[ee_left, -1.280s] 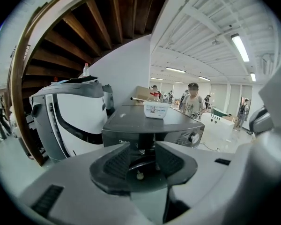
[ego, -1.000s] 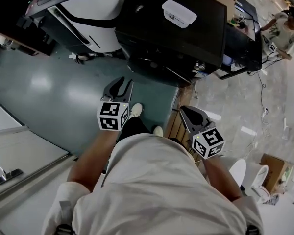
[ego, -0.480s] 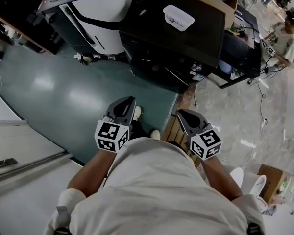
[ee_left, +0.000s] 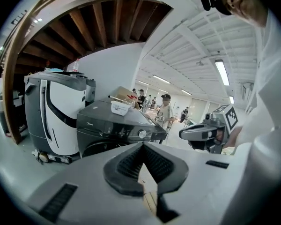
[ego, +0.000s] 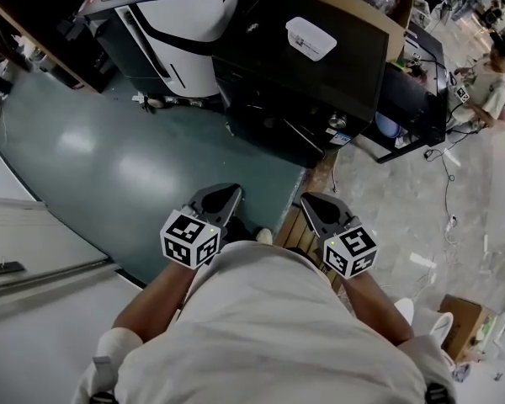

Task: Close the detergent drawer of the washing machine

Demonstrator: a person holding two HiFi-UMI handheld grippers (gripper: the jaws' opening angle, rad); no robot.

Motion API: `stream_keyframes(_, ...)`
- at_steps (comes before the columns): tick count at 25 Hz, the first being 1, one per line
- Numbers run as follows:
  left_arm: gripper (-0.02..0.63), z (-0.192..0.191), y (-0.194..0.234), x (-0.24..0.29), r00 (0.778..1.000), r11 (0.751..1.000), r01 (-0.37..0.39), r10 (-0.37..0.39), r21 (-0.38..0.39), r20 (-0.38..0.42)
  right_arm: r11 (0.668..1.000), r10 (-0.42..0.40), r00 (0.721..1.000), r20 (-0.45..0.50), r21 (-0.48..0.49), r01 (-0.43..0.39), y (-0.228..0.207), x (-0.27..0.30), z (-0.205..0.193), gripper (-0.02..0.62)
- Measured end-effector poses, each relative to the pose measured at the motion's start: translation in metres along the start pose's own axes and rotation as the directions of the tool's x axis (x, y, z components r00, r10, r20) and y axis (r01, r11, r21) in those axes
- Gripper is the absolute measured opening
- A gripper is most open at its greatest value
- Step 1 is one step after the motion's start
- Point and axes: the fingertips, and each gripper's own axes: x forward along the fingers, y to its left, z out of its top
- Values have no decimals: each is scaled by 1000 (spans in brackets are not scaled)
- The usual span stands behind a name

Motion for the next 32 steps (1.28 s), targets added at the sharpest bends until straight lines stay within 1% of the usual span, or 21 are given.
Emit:
stream_keyframes(7, -3, -9, -8, -4, 999, 999, 37, -38, -16, -27, 1000, 10, 1000, -1, -6, -10, 6, -3, 0, 14)
stream_keyframes(10, -3, -9, -10, -2, 998, 999, 43, -43, -8, -35, 1000, 4, 1000, 1, -5, -4, 4, -6, 1, 14)
stream_keyframes(13, -3, -7, -11, 2, 998, 998, 52, -53, -19, -36, 1000, 1, 1000, 2, -4, -1, 1, -8, 2, 14)
stream_keyframes(19, -3, -9, -9, 7, 997, 999, 53, -54, -10, -47, 1000, -3, 1000, 6, -8, 3, -1, -8, 2, 14)
stream_keyframes(32, -3, -13, -7, 7, 998, 999, 43, -44, -18, -50, 1000, 6, 1000, 14, -25, -6, 0, -4, 1, 9)
